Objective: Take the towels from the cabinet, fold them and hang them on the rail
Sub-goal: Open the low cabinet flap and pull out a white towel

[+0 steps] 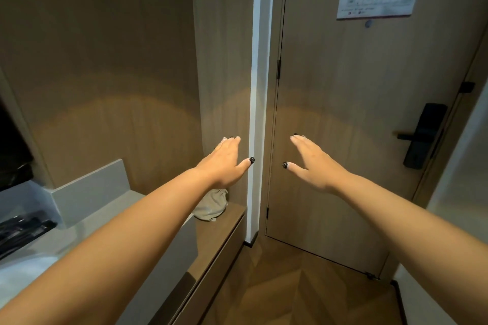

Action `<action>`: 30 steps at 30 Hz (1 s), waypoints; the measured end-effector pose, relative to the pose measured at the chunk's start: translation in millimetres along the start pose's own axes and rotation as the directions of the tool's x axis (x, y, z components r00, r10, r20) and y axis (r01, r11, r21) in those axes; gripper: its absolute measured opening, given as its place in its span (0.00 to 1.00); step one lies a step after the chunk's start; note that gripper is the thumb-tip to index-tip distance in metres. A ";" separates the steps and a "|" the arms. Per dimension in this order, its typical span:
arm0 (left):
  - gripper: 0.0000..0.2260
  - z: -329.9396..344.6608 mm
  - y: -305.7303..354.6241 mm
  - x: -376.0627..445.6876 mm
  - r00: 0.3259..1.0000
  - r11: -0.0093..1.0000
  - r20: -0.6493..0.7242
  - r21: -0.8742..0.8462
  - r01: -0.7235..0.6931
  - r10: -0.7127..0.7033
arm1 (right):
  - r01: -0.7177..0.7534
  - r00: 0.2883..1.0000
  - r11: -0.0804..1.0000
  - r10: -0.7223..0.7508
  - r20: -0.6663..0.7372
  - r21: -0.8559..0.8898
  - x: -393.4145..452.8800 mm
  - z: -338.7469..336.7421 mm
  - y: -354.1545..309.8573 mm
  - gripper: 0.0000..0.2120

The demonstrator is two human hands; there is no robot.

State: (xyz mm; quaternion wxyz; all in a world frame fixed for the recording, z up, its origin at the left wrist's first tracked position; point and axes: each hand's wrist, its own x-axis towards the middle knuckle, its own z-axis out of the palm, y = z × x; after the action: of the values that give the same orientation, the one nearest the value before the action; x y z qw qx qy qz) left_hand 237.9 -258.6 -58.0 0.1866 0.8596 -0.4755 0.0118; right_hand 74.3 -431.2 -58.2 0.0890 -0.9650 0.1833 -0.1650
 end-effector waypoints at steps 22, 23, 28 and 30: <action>0.32 157.9 -7.8 189.0 0.936 0.894 0.012 -0.293 0.340 -0.352 | 0.129 0.956 0.962 -0.185 0.227 0.242 173.8 90.3 193.1 0.34; 0.32 164.4 -12.1 193.2 0.930 0.888 0.018 -0.292 0.355 -0.367 | 0.131 0.950 0.960 -0.193 0.246 0.248 181.9 97.9 197.7 0.35; 0.31 191.8 -47.3 215.4 0.904 0.864 0.035 -0.279 0.418 -0.426 | 0.136 0.925 0.952 -0.221 0.310 0.274 230.6 141.9 211.2 0.35; 0.31 200.0 -64.9 226.7 0.898 0.860 0.047 -0.270 0.433 -0.438 | 0.142 0.912 0.946 -0.239 0.333 0.291 252.1 161.7 211.7 0.35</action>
State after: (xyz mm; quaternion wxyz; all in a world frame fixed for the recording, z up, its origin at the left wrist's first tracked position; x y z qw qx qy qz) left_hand 383.9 -478.2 -219.3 0.3052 0.9104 -0.2646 -0.0895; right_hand 283.8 -704.0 -185.6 0.2307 -0.9719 0.0445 -0.0142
